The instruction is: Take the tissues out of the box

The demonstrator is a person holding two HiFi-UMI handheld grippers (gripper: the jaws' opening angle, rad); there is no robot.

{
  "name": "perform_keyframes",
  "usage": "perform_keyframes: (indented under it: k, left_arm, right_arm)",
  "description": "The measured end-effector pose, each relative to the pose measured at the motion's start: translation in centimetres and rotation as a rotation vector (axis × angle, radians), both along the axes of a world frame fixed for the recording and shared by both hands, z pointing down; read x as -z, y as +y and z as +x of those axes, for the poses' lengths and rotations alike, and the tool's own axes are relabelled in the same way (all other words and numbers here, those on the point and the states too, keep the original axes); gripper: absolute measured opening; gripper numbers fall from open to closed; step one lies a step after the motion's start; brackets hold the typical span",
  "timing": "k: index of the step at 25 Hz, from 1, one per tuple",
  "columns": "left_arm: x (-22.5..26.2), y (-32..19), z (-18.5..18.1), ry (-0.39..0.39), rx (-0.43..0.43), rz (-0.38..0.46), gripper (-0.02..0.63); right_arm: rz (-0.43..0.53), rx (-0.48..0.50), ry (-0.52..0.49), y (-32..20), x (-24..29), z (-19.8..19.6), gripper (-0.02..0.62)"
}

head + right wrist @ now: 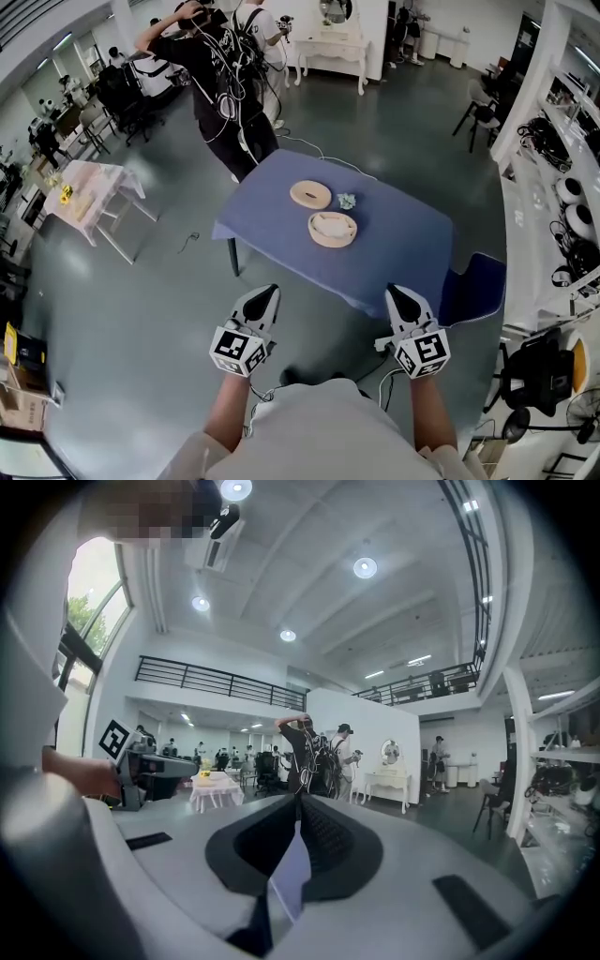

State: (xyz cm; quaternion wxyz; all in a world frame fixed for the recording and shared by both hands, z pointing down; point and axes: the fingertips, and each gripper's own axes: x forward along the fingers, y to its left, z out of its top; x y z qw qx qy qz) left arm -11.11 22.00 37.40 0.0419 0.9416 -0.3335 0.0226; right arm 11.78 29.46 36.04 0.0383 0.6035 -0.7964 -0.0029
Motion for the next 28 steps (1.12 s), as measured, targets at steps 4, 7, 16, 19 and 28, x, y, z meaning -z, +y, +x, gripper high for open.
perform_keyframes:
  k: [4,7,16,19,28]
  left_arm:
    - [-0.3,0.5,0.6,-0.005,0.016,-0.007,0.008]
    - [-0.7,1.0,1.1,-0.01,0.031,-0.015,0.008]
    - [-1.6,2.8,2.3,-0.018,0.063,-0.025,0.008]
    - [-2.1,3.3,2.7,-0.016,0.071,-0.037,0.008]
    - [-3.0,2.9,3.5,-0.028,0.074,-0.057,0.008]
  right_arm:
    - [-0.011,0.011,-0.028,0.0,-0.4,0.8,0.04]
    - [-0.014,0.019,-0.039,0.2,-0.7,1.7,0.041]
    - [-0.043,0.05,-0.057,0.7,-1.9,3.3,0.109]
    - [-0.055,0.056,-0.062,0.9,-2.5,3.7,0.109]
    - [-0.087,0.058,-0.077,0.4,-3.7,4.5,0.101]
